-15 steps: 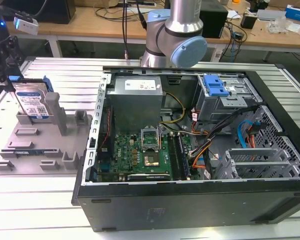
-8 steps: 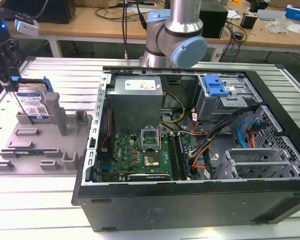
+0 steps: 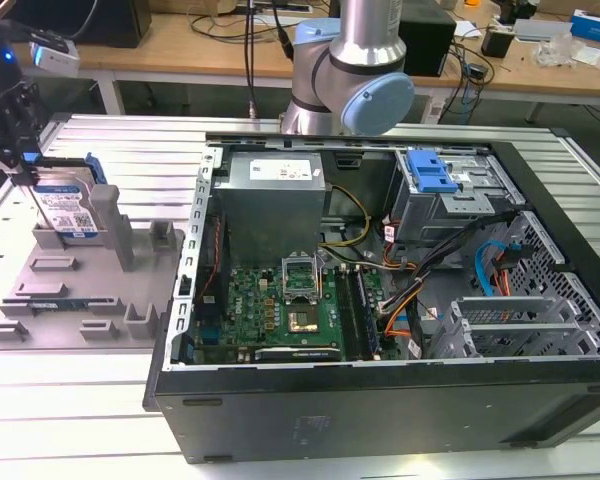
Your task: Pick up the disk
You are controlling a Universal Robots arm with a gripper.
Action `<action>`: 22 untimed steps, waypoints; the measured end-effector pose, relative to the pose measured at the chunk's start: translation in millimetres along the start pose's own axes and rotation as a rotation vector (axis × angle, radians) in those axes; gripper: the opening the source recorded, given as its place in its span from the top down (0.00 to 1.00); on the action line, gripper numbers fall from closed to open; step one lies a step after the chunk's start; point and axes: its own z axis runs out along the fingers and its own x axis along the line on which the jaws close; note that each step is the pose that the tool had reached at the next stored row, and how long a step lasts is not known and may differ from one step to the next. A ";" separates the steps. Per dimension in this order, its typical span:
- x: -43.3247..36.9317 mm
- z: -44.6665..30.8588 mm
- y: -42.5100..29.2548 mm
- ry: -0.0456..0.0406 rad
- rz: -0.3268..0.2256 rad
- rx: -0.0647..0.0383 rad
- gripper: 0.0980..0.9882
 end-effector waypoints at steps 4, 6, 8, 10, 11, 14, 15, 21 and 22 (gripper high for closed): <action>0.0 2.5 0.0 0.0000 0.000 0.000 0.66; 0.0 3.7 0.0 0.0000 0.000 0.000 0.66; 0.0 4.3 0.0 0.0000 0.000 0.000 0.66; 0.0 4.9 0.0 0.0000 0.000 0.000 0.66; 0.0 5.0 -0.1 0.0000 0.000 0.000 0.66; 0.0 5.3 0.0 0.0000 0.000 0.000 0.66; 0.0 5.2 0.0 0.0000 0.000 0.000 0.66; 0.0 5.3 0.0 0.0000 0.000 0.000 0.70; 0.0 5.3 -0.1 0.0001 0.000 0.000 0.70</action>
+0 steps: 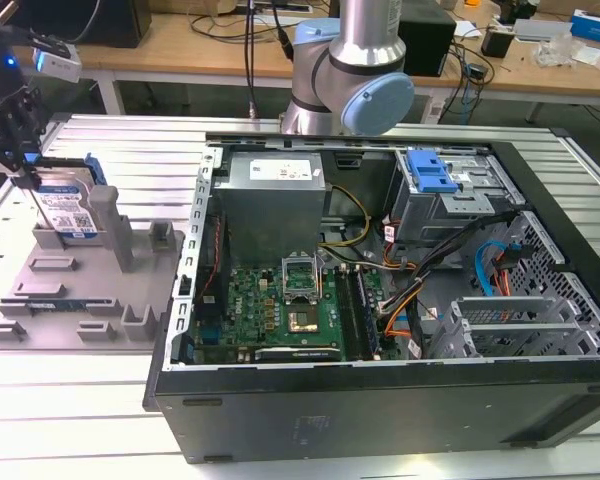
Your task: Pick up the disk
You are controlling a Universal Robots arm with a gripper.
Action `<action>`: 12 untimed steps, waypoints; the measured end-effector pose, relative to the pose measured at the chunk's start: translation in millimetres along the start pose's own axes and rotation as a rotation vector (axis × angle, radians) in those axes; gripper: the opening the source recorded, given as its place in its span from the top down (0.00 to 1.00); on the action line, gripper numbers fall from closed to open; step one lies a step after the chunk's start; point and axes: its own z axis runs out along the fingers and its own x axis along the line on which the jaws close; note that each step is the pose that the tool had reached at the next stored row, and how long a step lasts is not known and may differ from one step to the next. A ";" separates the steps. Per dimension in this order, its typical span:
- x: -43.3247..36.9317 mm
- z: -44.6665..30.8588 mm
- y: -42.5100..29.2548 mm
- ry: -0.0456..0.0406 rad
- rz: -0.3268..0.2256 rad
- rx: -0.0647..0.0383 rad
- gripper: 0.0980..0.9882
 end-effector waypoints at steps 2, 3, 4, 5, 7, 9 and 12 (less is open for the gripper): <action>0.0 0.0 0.0 0.0000 0.000 0.000 0.70; 0.0 0.0 0.0 0.0000 0.000 0.000 0.70; 0.0 -0.7 0.0 -0.0001 0.000 0.000 0.70; 0.0 -2.8 0.0 -0.0003 0.000 0.001 0.70; 0.0 -9.7 0.1 -0.0001 0.000 0.000 0.70; 0.1 -18.4 0.2 0.0000 0.000 0.000 0.70; 0.2 -36.8 0.4 -0.0001 -0.001 0.000 0.70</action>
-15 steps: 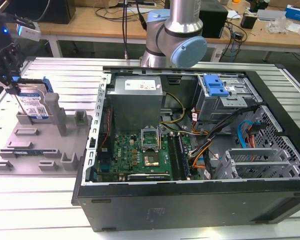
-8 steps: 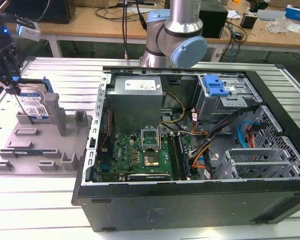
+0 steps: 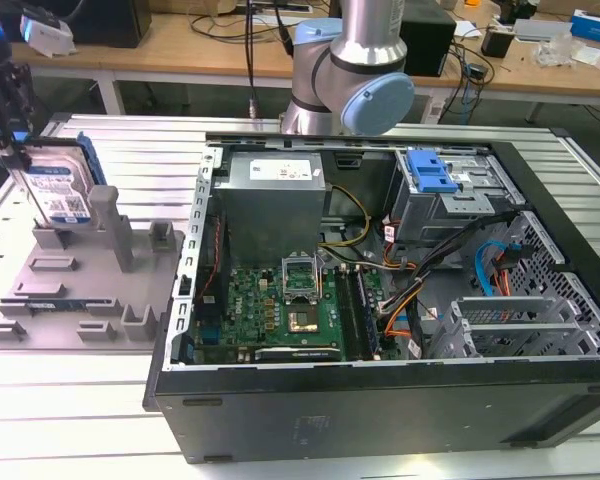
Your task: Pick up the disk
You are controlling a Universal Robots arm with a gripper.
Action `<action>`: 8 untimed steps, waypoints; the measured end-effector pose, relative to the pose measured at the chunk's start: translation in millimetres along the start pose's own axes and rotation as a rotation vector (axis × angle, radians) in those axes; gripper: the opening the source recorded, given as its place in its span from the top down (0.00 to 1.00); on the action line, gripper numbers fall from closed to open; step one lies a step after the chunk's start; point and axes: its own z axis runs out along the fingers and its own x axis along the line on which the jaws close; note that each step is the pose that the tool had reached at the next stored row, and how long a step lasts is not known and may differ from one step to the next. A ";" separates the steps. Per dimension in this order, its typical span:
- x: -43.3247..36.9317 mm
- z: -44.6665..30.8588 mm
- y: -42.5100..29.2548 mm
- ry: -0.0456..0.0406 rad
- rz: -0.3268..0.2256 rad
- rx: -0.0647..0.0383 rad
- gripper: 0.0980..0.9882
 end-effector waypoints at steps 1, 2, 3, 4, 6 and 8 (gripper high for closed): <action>0.0 -5.3 0.0 0.0000 0.000 0.000 0.70; 0.0 -9.9 0.1 0.0000 0.000 0.000 0.70; 0.1 -19.1 0.2 0.0000 -0.001 0.000 0.70; 0.1 -25.7 0.3 0.0000 -0.001 0.000 0.70; 0.2 -36.0 0.4 0.0000 -0.001 0.000 0.70; 0.2 -46.7 0.5 0.0000 -0.001 0.000 0.70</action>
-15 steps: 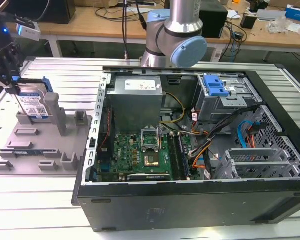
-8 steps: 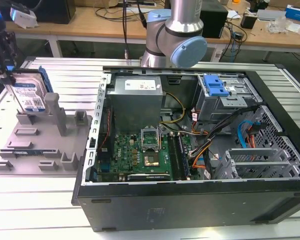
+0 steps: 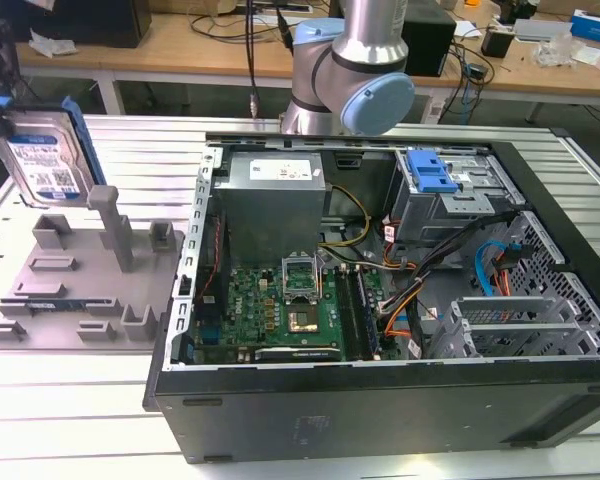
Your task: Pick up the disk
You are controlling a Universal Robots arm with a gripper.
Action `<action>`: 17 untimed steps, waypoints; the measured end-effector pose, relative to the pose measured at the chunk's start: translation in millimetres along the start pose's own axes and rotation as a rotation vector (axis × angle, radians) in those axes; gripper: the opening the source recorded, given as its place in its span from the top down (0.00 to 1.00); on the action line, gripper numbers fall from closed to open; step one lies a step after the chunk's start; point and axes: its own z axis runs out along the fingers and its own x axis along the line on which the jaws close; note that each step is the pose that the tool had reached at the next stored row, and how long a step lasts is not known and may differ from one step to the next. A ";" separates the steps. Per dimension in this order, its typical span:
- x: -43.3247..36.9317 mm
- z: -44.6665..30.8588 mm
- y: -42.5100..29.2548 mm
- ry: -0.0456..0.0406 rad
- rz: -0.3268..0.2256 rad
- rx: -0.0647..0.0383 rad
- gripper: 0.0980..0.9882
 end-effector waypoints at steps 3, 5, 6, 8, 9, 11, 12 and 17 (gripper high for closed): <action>0.1 -17.6 0.2 0.0000 0.000 0.000 0.70; 0.2 -31.0 0.4 0.0000 -0.001 0.000 0.70; 0.2 -35.7 0.4 0.0000 -0.001 0.000 0.70; 0.3 -48.5 0.6 0.0000 -0.002 0.000 0.70; 0.3 -54.3 0.6 0.0000 -0.002 0.000 0.70; 0.5 -65.6 0.7 0.0001 -0.003 0.000 0.70; 0.6 -70.3 0.8 0.0001 -0.004 0.000 0.70; 1.2 -96.2 1.1 0.0000 -0.007 0.000 0.70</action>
